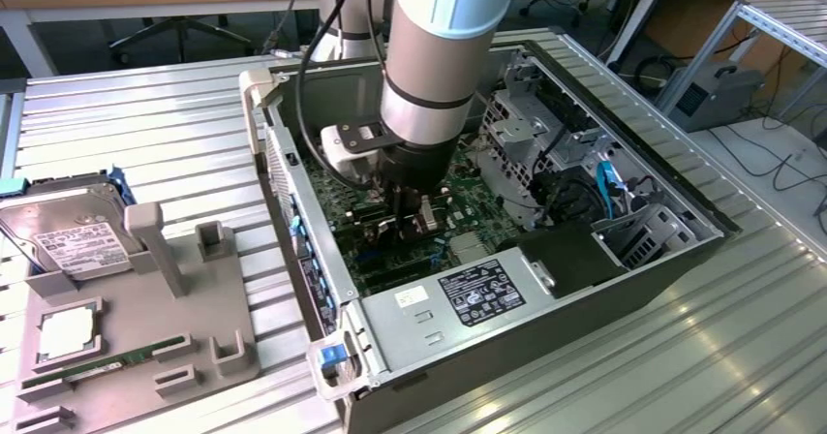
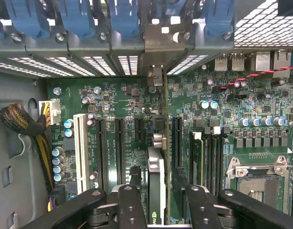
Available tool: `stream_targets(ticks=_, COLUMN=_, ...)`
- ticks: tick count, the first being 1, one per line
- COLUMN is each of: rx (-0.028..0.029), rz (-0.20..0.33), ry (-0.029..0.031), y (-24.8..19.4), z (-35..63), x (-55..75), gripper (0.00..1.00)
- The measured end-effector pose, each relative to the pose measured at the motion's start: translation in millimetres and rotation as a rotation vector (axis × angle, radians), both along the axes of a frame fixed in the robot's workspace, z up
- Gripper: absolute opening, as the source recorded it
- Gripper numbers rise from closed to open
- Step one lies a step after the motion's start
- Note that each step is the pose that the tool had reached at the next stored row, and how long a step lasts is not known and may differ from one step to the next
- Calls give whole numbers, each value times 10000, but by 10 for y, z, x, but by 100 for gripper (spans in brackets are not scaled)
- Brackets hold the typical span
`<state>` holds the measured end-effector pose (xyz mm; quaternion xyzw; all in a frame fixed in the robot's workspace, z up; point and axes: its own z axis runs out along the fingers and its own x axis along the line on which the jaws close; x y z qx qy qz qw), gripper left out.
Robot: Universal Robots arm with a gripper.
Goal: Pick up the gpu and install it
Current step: 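Insert the gpu into the slot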
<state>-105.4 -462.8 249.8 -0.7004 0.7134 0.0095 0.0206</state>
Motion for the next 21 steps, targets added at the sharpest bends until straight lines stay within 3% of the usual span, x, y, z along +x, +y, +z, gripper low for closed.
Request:
stream_targets(ticks=6, rx=-12, rz=0, ry=1, y=0, z=137, x=0, gripper=40)
stream_targets(ticks=13, rx=-12, rz=1, ry=0, y=0, z=139, x=0, gripper=38)
stream_targets(ticks=16, rx=-11, rz=0, ry=0, y=0, z=139, x=0, gripper=27)
stream_targets(ticks=21, rx=-14, rz=-1, ry=1, y=0, z=130, x=-8, gripper=26)
